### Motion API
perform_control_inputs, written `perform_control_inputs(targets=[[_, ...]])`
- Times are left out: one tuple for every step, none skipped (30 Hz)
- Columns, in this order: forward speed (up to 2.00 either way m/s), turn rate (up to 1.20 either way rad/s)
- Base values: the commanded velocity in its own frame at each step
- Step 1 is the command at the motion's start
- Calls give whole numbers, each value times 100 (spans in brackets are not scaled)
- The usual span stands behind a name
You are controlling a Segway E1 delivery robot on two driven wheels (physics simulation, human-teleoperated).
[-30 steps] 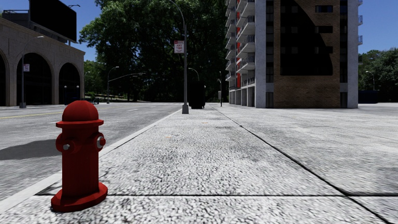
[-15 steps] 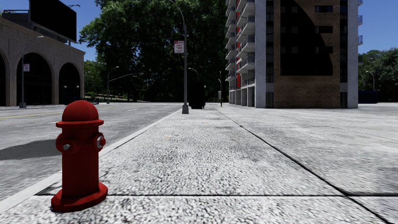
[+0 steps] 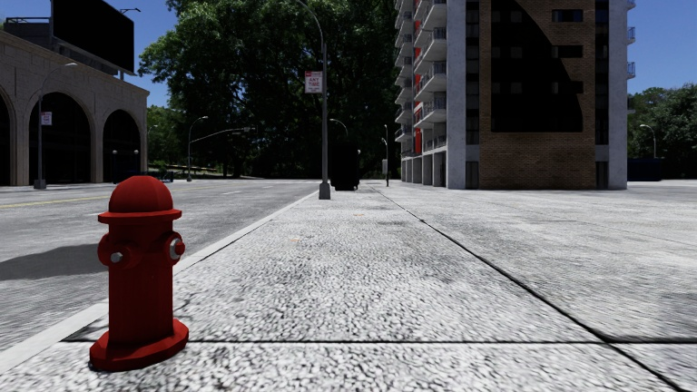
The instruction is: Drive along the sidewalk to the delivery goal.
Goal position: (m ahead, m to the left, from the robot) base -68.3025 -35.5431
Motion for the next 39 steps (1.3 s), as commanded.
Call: perform_control_inputs(targets=[[0,0],[0,0],[0,0],[0,0],[0,0],[0,0],[0,0],[0,0],[0,0],[0,0],[0,0],[0,0],[0,0],[0,0],[0,0],[0,0],[0,-29],[0,-76],[0,-76],[0,-120],[0,-120],[0,-120],[0,-120],[0,-120],[0,-120],[0,-120],[0,-120],[0,-120],[0,-120],[0,-120],[0,-120],[0,-120],[0,-120],[0,-120],[0,-120],[0,-120],[0,-120],[0,-120],[0,-120]])
